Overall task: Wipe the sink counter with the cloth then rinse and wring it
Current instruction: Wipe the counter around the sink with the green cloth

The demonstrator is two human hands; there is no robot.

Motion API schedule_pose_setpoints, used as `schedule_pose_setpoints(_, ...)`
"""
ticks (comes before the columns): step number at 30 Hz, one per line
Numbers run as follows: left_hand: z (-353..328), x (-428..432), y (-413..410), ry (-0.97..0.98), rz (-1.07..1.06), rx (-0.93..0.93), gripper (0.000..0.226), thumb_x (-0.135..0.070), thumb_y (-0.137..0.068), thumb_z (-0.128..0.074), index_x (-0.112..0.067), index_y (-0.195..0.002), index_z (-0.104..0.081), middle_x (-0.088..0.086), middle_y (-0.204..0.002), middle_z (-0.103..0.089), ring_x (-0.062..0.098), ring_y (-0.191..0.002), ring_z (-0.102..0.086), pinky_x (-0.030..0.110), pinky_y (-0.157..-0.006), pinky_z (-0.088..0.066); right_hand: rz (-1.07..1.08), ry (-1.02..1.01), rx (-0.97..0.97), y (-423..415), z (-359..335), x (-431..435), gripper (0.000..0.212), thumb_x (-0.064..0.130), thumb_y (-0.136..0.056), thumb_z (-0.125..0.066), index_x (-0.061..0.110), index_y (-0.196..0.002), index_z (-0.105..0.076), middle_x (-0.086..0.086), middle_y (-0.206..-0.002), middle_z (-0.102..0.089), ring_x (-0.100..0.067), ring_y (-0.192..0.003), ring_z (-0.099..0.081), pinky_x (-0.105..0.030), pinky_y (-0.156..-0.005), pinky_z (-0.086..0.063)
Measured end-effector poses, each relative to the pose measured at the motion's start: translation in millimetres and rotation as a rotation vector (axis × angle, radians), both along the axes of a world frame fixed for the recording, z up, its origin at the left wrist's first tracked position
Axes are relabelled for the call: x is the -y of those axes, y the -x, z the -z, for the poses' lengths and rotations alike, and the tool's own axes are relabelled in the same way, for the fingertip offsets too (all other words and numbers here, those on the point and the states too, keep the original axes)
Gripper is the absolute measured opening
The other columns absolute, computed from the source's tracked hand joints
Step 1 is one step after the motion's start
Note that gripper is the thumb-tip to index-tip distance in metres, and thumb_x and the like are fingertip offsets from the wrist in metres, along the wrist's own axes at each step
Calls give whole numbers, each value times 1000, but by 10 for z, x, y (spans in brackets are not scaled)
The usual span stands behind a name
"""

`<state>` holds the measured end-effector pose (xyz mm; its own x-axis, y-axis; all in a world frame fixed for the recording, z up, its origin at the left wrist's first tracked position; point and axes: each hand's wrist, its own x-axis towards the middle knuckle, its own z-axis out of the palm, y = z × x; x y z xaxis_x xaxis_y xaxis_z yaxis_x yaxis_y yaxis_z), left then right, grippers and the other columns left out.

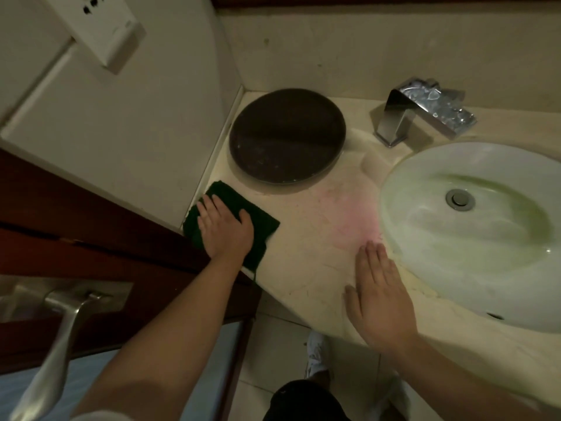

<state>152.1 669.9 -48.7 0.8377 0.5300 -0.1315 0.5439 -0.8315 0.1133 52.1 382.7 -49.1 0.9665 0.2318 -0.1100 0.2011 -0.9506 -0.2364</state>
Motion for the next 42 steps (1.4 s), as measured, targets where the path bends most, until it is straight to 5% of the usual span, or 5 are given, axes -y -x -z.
schedule_pose_setpoints(5, 11, -1, -337, 27, -60, 31, 74, -45, -96, -22, -5, -153, 2, 13, -162, 2, 24, -150, 3, 42, -121, -1, -6, 51, -45, -24, 29, -35, 71, 45, -95, -23, 6, -153, -11, -11, -163, -5, -23, -151, 1, -41, -120, -8)
schedule_pose_setpoints(14, 26, -159, -683, 1, 184, 50, 72, -41, -92, -28, -8, -154, -10, 14, -162, -9, 28, -149, -3, 45, -121, -7, 16, 67, -77, -32, 34, -53, 75, 49, -94, -26, 8, -154, -10, -10, -163, -5, -23, -151, -2, -40, -119, -9)
schedule_pose_setpoints(24, -41, 319, 222, -24, 554, -34, 71, -44, -92, -27, -16, -154, -7, 7, -163, -3, 25, -149, 0, 45, -122, -3, 10, 65, -107, -21, -44, -83, 75, 53, -95, -16, 12, -154, 3, -6, -162, 11, -19, -149, 15, -36, -121, 2)
schedule_pose_setpoints(32, -33, -135, -241, -23, 282, -32, 74, -48, -92, -25, -11, -154, -7, 13, -162, -7, 30, -149, -4, 47, -121, -9, 13, 67, -79, -29, -36, -51, 76, 49, -93, -25, 5, -153, -13, -11, -162, -8, -23, -150, -3, -40, -120, -8)
schedule_pose_setpoints(42, -23, -277, -932, 20, 299, 16, 72, -41, -94, -29, -7, -154, -8, 16, -162, -8, 29, -149, -5, 44, -121, -10, 4, 62, -90, -25, 2, -46, 77, 50, -93, -26, 8, -154, -7, -10, -163, -1, -22, -151, 4, -42, -120, -8)
